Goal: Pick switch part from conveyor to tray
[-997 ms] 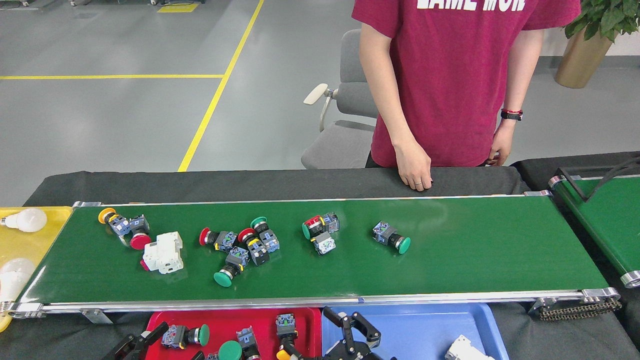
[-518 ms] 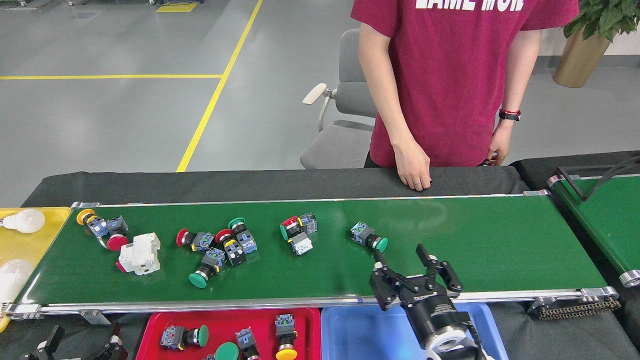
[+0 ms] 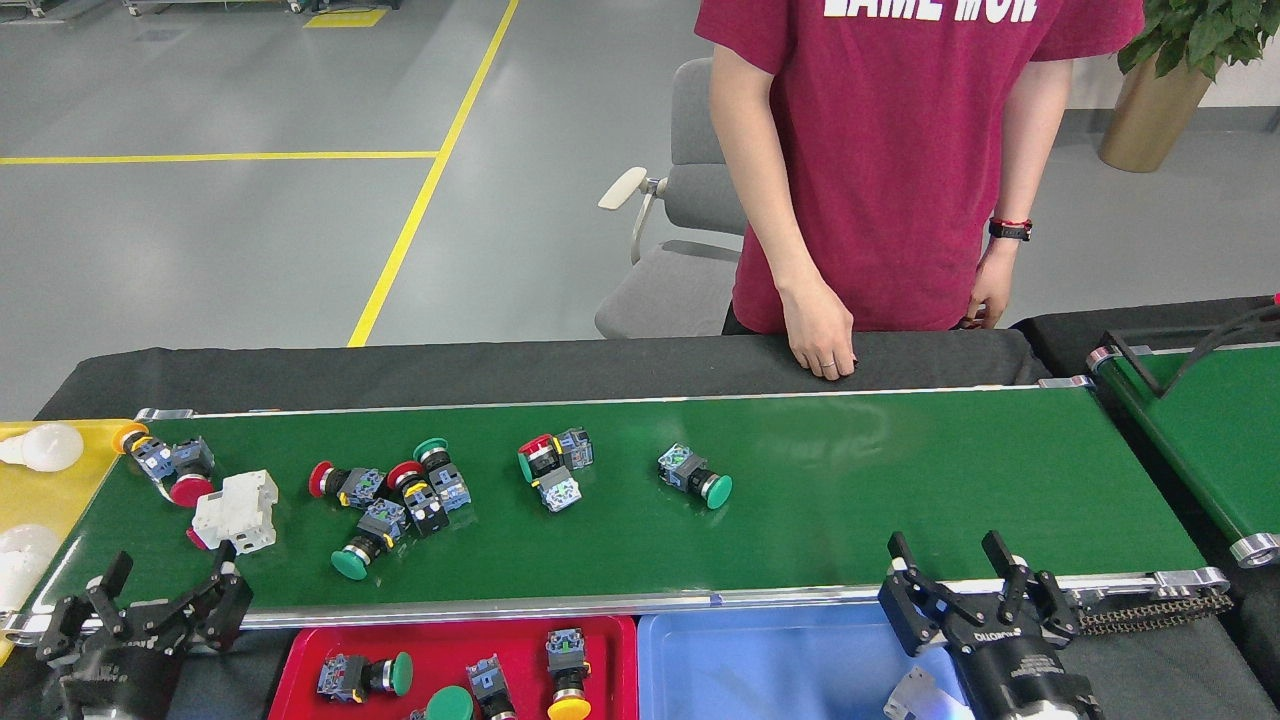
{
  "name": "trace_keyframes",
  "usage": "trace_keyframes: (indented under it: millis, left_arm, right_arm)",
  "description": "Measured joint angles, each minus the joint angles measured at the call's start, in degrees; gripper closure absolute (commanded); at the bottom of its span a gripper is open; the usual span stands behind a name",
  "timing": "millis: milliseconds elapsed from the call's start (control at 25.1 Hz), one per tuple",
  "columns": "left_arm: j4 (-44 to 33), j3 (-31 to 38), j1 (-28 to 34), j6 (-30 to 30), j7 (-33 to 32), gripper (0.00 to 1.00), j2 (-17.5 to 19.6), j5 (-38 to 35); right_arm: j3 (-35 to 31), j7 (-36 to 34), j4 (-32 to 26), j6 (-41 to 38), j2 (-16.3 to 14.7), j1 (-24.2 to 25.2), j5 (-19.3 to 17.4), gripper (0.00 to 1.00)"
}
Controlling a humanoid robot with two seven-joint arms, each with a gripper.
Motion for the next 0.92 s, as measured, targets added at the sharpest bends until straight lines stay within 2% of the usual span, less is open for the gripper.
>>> trace_keyframes:
  millis: [159,359,638,917]
  left_arm:
    - [4.21,0.0,-1.54,0.02,-0.03,0.0,2.36,-0.01]
    - [9.47,-1.2,-4.76,1.81,-0.07,0.0,2.52,-0.09]
    - [11.68,-2.31,-7.18,2.77,-0.08,0.0,3.37,-0.09]
    - [24.74,-4.15,-16.31,4.46,-0.27,0.0,4.85,-0.09]
  right_arm:
    - [-0.79,-3.66,0.02,-1.25,0.0,1.3,-0.09,0.04]
    - [-1.6,-4.94,0.02,-1.28,0.01,2.95,-0.1,0.05]
    - [-1.79,-5.02,0.03,3.17,0.76,3.1,0.23,0.06]
    - [-1.79,-5.39,0.05,3.76,1.38,3.11,2.6,0.06]
